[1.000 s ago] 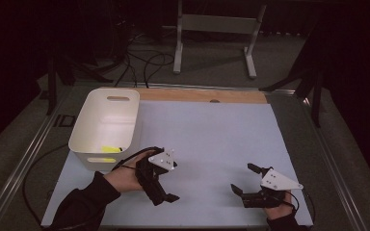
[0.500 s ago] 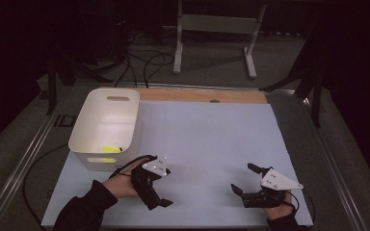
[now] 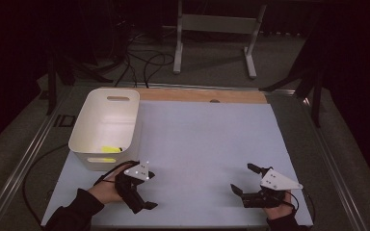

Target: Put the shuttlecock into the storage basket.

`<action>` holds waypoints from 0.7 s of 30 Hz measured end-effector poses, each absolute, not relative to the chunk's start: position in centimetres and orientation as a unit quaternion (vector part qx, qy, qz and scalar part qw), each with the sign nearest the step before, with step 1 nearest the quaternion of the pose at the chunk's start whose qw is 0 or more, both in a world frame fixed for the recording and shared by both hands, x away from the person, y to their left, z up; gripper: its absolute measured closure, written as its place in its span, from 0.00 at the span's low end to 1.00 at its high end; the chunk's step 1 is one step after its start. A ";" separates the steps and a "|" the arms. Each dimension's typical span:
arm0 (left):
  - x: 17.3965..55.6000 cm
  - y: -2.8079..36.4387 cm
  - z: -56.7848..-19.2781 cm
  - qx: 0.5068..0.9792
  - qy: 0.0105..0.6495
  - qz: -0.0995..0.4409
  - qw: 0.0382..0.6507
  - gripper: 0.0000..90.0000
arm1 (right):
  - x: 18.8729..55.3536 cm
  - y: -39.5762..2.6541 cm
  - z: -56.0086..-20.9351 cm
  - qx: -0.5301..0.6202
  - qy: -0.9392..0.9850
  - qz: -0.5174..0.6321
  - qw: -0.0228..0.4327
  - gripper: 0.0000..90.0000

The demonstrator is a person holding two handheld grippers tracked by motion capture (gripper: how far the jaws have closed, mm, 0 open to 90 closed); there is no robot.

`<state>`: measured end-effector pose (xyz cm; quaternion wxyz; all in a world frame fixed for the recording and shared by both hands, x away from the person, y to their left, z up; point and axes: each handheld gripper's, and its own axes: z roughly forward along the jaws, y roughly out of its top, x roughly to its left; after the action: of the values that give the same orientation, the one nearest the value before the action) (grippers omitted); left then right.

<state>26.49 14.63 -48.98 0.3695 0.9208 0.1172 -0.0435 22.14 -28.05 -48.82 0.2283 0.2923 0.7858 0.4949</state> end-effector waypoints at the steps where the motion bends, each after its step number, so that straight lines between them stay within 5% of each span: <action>1: 26.4 14.9 -49.0 0.920 0.118 -0.043 0.370 0.00 | 22.1 -28.0 -48.8 0.292 0.786 0.495 0.228 0.09; 21: 25.6 19.4 -50.5 0.907 0.166 -0.033 0.385 0.00 | 22.1 -28.1 -48.8 0.294 0.786 0.493 0.229 0.09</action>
<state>25.60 19.39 -50.46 0.3852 0.9071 0.1663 -0.0335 22.15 -28.06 -48.84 0.2291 0.2940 0.7860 0.4933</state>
